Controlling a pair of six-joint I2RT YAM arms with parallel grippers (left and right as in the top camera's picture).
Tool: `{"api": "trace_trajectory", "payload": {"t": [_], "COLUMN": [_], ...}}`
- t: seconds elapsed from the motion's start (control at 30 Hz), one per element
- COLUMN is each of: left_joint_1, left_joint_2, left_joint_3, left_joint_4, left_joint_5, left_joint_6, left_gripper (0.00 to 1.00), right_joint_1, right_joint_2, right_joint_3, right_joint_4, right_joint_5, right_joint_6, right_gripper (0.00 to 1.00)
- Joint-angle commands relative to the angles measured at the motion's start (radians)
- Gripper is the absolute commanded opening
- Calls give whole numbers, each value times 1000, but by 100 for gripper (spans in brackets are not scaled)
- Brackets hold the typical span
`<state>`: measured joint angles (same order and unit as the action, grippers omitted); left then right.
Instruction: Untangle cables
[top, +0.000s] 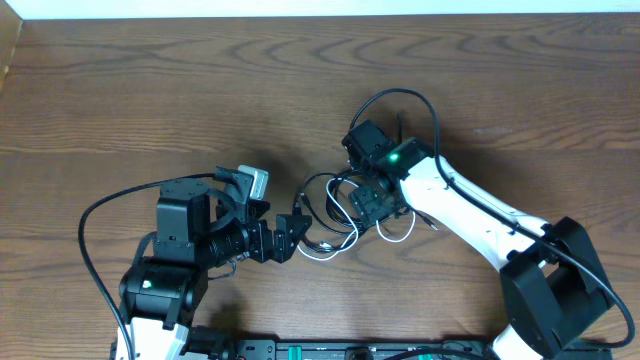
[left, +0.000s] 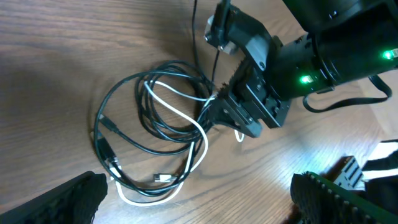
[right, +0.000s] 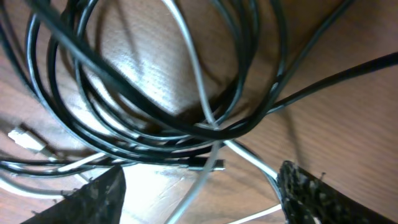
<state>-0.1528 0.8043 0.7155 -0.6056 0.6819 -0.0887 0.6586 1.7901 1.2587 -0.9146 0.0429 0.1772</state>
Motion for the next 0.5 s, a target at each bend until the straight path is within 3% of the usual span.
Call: {"api": "trace_trajectory", "payload": {"t": [0.0,0.03,0.17,0.33,0.4,0.47], "left_joint_1": [-2,-2,-2,-2,-2,-2], "left_joint_2": [-2,-2,-2,-2,-2,-2], "left_joint_3": [18,18,18,18,18,18], "left_joint_4": [-3,-3,-6,-7,-7,-7], "left_joint_5": [-26,-29,-41,-41,-40,-40], "left_joint_6": [3,3,3,3,3,2], "left_gripper": [100,100,100,100,100,100], "right_joint_1": [5,5,5,11,24,35], "right_joint_2": [2,2,2,2,2,2], "right_joint_3": [3,3,3,3,2,1], "right_joint_4": [-4,-3,-3,-6,-13,-11], "right_joint_5": [-58,-58,-62,-109,-113,-113], "right_joint_6": [29,34,63,101,150,193], "right_gripper": [66,55,41,45,42,24]}}
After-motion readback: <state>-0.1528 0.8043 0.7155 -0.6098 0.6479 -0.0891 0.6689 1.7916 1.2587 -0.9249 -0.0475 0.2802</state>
